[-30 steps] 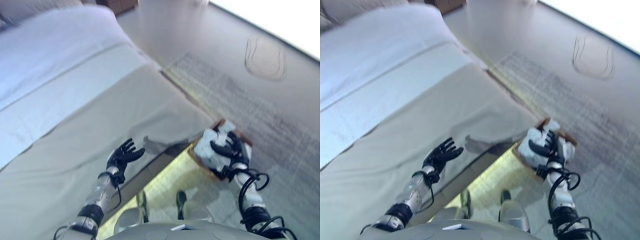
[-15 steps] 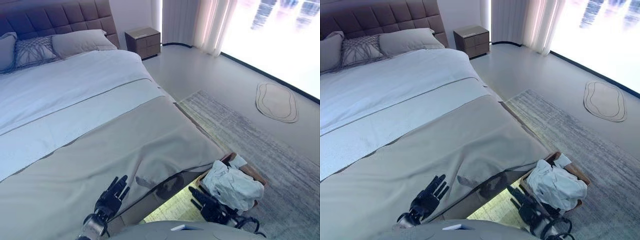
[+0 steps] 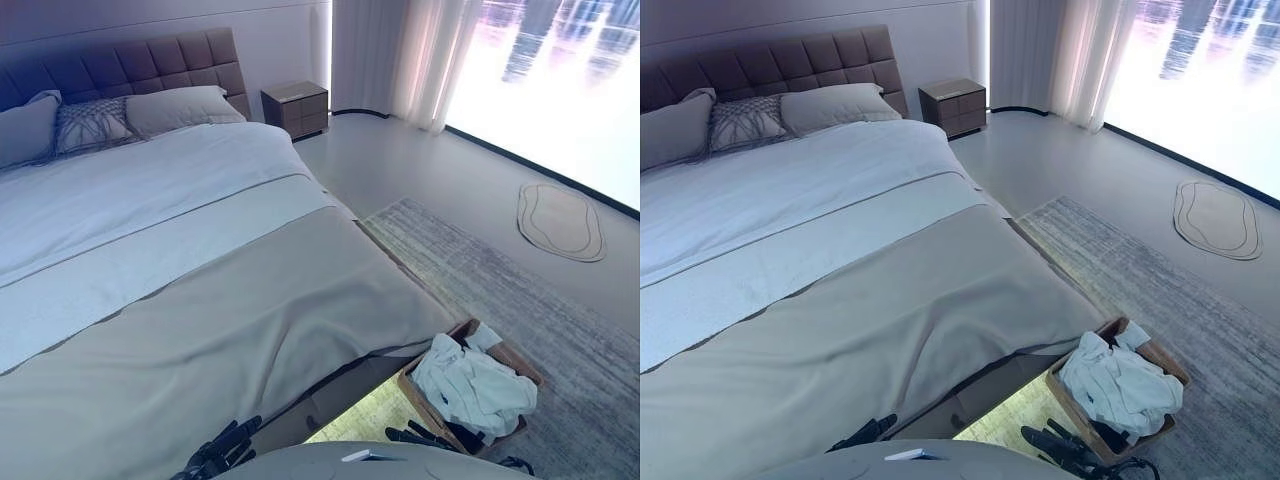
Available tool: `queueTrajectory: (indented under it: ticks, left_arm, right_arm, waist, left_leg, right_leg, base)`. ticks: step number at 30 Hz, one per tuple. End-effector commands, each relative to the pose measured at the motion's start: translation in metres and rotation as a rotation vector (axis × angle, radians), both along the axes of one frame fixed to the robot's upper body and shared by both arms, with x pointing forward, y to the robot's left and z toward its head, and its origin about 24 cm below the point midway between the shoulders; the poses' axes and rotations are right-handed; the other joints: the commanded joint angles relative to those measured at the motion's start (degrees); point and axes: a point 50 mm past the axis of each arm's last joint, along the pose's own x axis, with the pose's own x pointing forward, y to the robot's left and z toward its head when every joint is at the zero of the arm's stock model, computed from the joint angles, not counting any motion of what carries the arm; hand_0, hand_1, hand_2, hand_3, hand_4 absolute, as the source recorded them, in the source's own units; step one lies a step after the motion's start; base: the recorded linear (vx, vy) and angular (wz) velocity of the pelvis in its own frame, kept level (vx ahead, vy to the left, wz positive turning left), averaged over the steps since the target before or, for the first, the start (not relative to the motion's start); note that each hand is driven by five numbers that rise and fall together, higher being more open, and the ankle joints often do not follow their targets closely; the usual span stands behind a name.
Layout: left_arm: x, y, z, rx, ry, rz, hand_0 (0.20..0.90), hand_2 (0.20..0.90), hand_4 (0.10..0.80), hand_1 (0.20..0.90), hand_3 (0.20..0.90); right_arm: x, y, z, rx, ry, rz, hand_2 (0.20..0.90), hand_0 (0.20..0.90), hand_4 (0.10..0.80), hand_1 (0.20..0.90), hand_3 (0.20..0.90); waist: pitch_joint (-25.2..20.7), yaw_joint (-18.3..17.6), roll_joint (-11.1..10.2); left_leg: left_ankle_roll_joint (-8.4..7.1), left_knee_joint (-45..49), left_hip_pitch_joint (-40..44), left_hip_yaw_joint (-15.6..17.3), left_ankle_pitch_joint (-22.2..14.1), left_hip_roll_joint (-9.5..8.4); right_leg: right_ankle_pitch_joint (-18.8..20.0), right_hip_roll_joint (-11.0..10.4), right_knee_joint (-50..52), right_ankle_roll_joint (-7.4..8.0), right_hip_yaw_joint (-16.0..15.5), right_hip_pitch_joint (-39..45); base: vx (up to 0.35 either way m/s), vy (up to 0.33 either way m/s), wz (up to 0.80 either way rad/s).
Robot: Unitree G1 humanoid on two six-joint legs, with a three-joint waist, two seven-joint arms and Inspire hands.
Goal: Pick up the clothes from the bed and place them into the basket
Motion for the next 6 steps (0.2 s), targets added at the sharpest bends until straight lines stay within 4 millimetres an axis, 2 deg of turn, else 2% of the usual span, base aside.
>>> queueTrajectory:
  ticks: [1, 6]
  left_arm:
    - [0.0470, 0.0046, 0.0095, 0.111, -0.105, -0.238, 0.900, 0.900, 0.800, 0.900, 0.900]
    - [0.0521, 0.0011, 0.0099, 0.087, -0.107, -0.250, 0.900, 0.900, 0.800, 0.900, 0.900]
  right_arm:
    - [0.0439, -0.0046, 0.0086, -0.037, -0.115, 0.062, 0.900, 0.900, 0.800, 0.900, 0.900]
    - [0.0462, -0.0076, 0.0095, -0.075, -0.103, 0.134, 0.900, 0.900, 0.800, 0.900, 0.900]
  waist:
    - [2.8, 0.4, 0.0]
    - [3.1, 0.4, 0.4]
  left_leg:
    - [1.68, 0.4, 3.0, 0.9, -5.2, -2.58]
    - [1.82, 0.4, 3.1, 0.7, -5.2, -2.74]
  right_leg:
    - [-0.3, 1.4, 4.2, -1.45, 0.2, -1.1]
    - [-0.3, 1.4, 4.1, -1.40, 0.4, -1.0]
  base:
    - [0.000, 0.000, 0.00]
    - [0.000, 0.000, 0.00]
